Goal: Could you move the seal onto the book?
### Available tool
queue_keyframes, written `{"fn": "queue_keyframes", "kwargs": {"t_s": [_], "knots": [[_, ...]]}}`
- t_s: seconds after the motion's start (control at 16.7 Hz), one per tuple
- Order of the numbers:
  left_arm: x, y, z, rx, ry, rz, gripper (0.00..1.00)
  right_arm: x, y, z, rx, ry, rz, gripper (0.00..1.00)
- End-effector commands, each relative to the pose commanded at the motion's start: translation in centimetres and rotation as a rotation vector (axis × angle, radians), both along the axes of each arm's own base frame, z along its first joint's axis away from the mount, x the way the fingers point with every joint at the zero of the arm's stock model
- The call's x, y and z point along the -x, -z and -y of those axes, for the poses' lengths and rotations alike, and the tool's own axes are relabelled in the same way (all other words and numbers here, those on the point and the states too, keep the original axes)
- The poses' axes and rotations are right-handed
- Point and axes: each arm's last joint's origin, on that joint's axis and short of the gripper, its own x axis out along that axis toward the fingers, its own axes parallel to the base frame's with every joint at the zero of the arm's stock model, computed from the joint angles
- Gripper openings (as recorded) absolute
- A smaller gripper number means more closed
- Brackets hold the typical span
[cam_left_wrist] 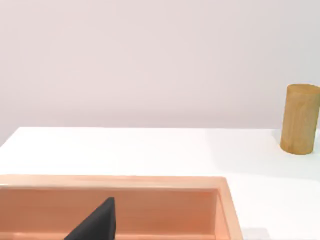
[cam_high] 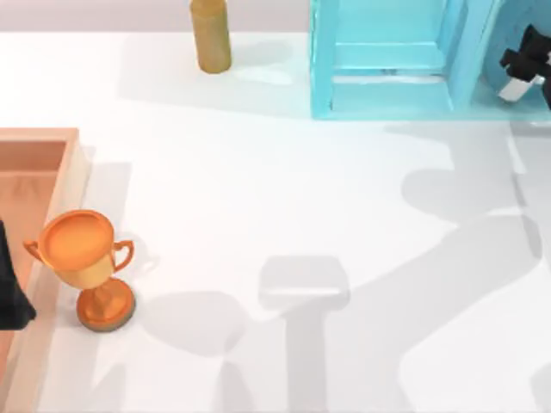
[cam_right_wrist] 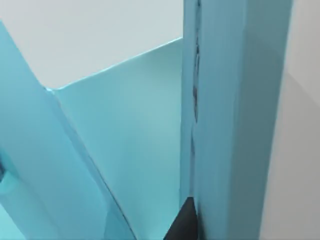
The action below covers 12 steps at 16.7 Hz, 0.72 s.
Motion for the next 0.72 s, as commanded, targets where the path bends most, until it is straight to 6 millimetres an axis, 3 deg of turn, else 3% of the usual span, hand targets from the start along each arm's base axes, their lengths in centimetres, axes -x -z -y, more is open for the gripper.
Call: {"fn": "queue_keyframes", "kwargs": {"t_s": [0.3, 0.42, 0.54, 0.72], "knots": [[0.0, 0.0, 0.0, 0.000, 0.000, 0.000, 1.00, 0.1, 0.0, -0.2, -0.002, -0.006, -0.003, 0.00], [0.0, 0.0, 0.0, 0.000, 0.000, 0.000, 1.00, 0.3, -0.8, -0.2, -0.001, -0.004, -0.006, 0.00], [0.0, 0.0, 0.0, 0.000, 0.000, 0.000, 1.00, 1.0, -2.7, -0.1, 0.001, -0.005, -0.013, 0.00], [0.0, 0.0, 0.0, 0.000, 0.000, 0.000, 1.00, 3.1, -7.0, -0.2, 0.005, -0.011, -0.019, 0.00]]}}
